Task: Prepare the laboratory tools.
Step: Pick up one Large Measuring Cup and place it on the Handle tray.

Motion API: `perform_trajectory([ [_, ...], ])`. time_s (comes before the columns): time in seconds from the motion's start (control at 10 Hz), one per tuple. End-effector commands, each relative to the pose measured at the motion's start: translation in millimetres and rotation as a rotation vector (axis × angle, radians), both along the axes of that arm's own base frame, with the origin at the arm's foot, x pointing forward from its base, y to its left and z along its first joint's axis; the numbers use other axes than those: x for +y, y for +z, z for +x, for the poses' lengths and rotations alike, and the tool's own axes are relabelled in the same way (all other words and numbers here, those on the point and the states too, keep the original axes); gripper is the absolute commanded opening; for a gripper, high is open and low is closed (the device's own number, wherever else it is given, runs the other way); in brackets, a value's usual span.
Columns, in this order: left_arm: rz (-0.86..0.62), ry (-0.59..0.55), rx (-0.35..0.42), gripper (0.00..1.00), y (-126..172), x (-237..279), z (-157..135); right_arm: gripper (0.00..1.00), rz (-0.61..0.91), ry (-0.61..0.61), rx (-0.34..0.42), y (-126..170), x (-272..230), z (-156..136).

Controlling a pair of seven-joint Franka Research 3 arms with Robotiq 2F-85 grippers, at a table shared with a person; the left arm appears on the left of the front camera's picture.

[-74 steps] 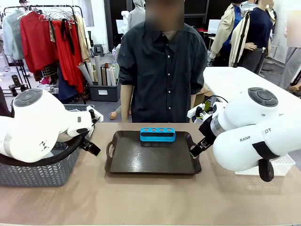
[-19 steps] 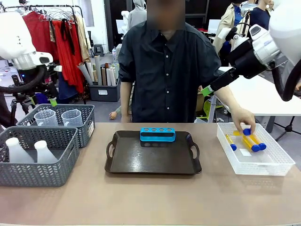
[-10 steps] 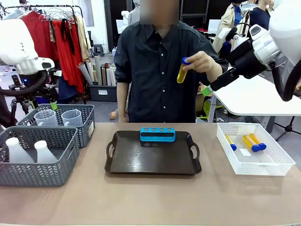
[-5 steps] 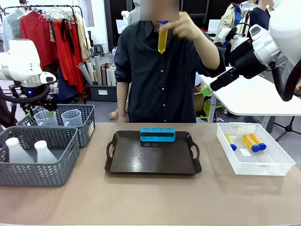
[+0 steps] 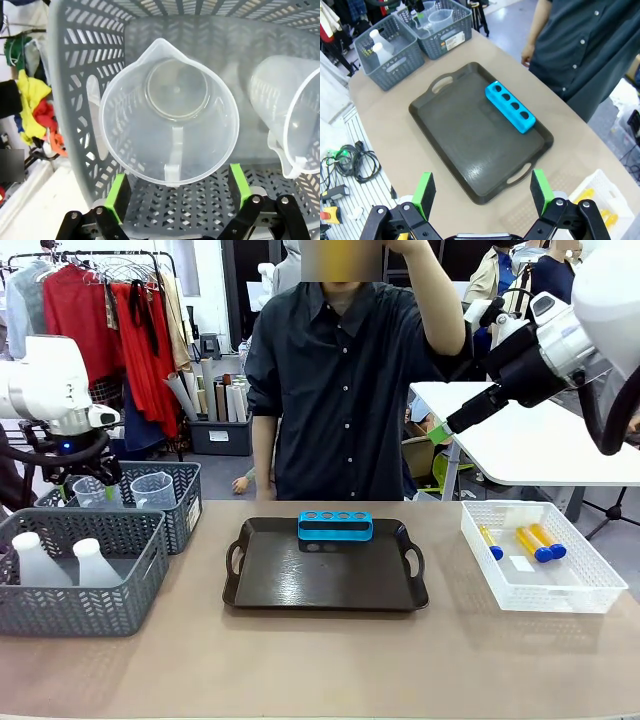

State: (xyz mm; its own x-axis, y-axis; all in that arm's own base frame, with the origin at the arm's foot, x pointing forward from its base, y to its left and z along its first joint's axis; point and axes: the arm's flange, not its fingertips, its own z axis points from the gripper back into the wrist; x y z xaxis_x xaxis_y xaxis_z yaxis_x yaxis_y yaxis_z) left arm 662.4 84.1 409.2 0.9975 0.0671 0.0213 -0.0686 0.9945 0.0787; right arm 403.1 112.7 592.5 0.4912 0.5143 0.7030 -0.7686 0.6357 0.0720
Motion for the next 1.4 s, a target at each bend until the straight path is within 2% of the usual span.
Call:
perform_trajectory([
  [0.0, 0.01, 0.031, -0.019, 1.0, -15, 1, -4, 1.0, 0.006, 0.002, 0.001, 1, 0, 0],
  [0.3, -0.008, 0.054, -0.03, 1.0, -33, 7, 0, 1.0, 0.006, 0.002, 0.001, 1, 0, 0],
  [0.8, -0.017, 0.066, -0.041, 0.01, -30, 14, -1, 1.0, 0.006, 0.002, 0.001, 1, 0, 0],
  [1.3, -0.029, 0.055, -0.052, 0.0, -11, 14, -7, 1.0, 0.006, 0.002, 0.001, 1, 0, 0],
])
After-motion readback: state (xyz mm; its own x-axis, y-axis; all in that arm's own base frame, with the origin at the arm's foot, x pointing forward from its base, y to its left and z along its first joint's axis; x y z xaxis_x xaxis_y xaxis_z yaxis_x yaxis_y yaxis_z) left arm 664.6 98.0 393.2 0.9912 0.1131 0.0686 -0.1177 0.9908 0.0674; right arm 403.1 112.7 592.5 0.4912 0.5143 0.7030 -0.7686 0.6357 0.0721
